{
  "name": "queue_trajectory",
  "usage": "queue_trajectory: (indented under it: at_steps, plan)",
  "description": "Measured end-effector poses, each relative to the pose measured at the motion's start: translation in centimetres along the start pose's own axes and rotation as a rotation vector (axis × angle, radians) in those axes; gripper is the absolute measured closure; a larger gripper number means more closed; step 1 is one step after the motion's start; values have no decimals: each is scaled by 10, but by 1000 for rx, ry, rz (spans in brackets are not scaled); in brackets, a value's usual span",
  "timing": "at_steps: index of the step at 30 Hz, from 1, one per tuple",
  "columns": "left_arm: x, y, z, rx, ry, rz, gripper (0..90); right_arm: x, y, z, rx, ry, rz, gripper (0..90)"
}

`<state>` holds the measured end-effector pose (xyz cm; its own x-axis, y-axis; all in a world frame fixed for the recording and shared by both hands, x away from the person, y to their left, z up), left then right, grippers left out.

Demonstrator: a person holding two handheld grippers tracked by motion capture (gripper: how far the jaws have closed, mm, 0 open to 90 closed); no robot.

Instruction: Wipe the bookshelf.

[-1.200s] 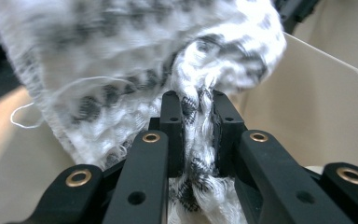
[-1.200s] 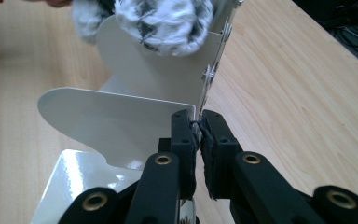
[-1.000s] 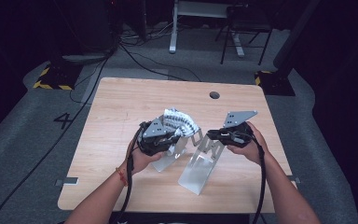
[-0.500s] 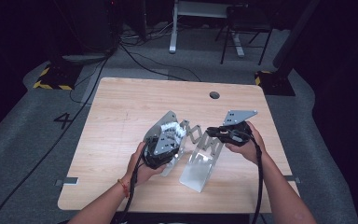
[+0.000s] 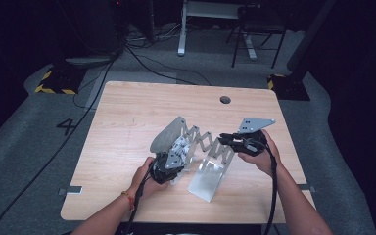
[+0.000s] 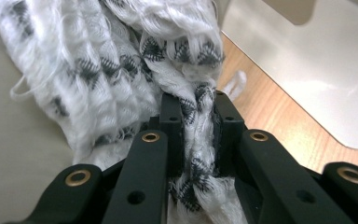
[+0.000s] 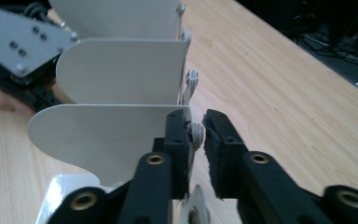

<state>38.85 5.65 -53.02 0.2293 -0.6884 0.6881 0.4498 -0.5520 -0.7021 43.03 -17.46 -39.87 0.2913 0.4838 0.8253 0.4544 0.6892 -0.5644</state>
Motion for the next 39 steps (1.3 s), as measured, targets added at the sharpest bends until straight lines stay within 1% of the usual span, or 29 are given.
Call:
queue_trajectory:
  at_steps: [1, 2, 3, 5, 6, 7, 8, 9, 10, 12, 13, 15, 18, 19, 22, 24, 26, 30, 32, 33, 34, 35, 36, 37, 39]
  plan:
    - [0, 0, 0, 2, 1, 1, 783, 0, -3, -1, -1, 10, -13, 756]
    - [0, 0, -1, 3, 0, 0, 783, 1, -7, -2, -8, 19, -27, 715]
    - [0, -1, -1, 1, -2, -4, 782, 2, -10, -3, -23, 27, -36, 668]
    - [2, -4, -1, 4, 1, -23, 782, 3, -20, -6, -48, 56, -72, 618]
    - [5, -8, -2, 8, 1, -42, 783, 3, -31, -9, -83, 89, -101, 562]
    - [8, -11, -2, 17, 5, -57, 783, 3, -31, -9, -83, 89, -101, 562]
    - [11, -15, -1, 25, 8, -71, 782, 2, -37, -11, -91, 97, -120, 554]
    - [14, -19, 0, 27, 1, -96, 782, 1, -42, -11, -99, 101, -134, 536]
    - [18, -24, 1, 29, -10, -118, 782, 0, -49, -12, -109, 108, -153, 522]
    - [25, -33, 5, 41, -14, -161, 782, -2, -64, -15, -124, 126, -194, 518]
    - [29, -36, 6, 44, -22, -180, 782, -5, -72, -16, -135, 126, -210, 514]
    - [35, -40, 7, 53, -21, -206, 781, -11, -81, -19, -160, 134, -216, 502]
    - [42, -46, 7, 54, -26, -241, 780, -22, -86, -22, -186, 134, -191, 492]
    - [44, -48, 8, 56, -27, -254, 780, -27, -86, -22, -192, 133, -176, 491]
    - [47, -51, 9, 57, -33, -270, 778, -42, -82, -23, -204, 127, -132, 490]
    - [47, -51, 9, 57, -23, -267, 778, -55, -76, -23, -202, 131, -106, 490]
    - [45, -50, 9, 50, -28, -264, 779, -65, -69, -25, -209, 122, -77, 491]
    - [36, -41, 9, 44, -17, -216, 779, -96, -51, -32, -213, 151, -3, 490]
    - [31, -35, 8, 41, -12, -186, 778, -110, -43, -35, -203, 178, 29, 488]
    - [29, -32, 8, 43, -4, -171, 778, -115, -39, -35, -205, 176, 48, 487]
    - [26, -29, 8, 48, 2, -153, 777, -119, -36, -36, -205, 175, 58, 487]
    - [24, -27, 8, 54, 7, -136, 775, -122, -34, -36, -200, 184, 67, 487]
    - [22, -24, 9, 58, 4, -128, 773, -124, -32, -36, -193, 191, 68, 487]
    - [20, -22, 9, 52, -1, -120, 772, -125, -30, -36, -187, 200, 67, 487]
    - [17, -17, 8, 50, 2, -100, 772, -128, -27, -36, -173, 213, 63, 483]
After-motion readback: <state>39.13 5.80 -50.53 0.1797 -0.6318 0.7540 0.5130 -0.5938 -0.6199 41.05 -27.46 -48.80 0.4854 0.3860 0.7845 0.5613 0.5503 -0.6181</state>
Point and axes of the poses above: each handheld gripper's, and its own axes: y roughly forward along the jaws, x roughly out of its top, z roughly to its left, the point moved 5 cm from there along y, roughly forward along the jaws, and after that the axes turned 5 degrees about y, right-handed, at the moved point
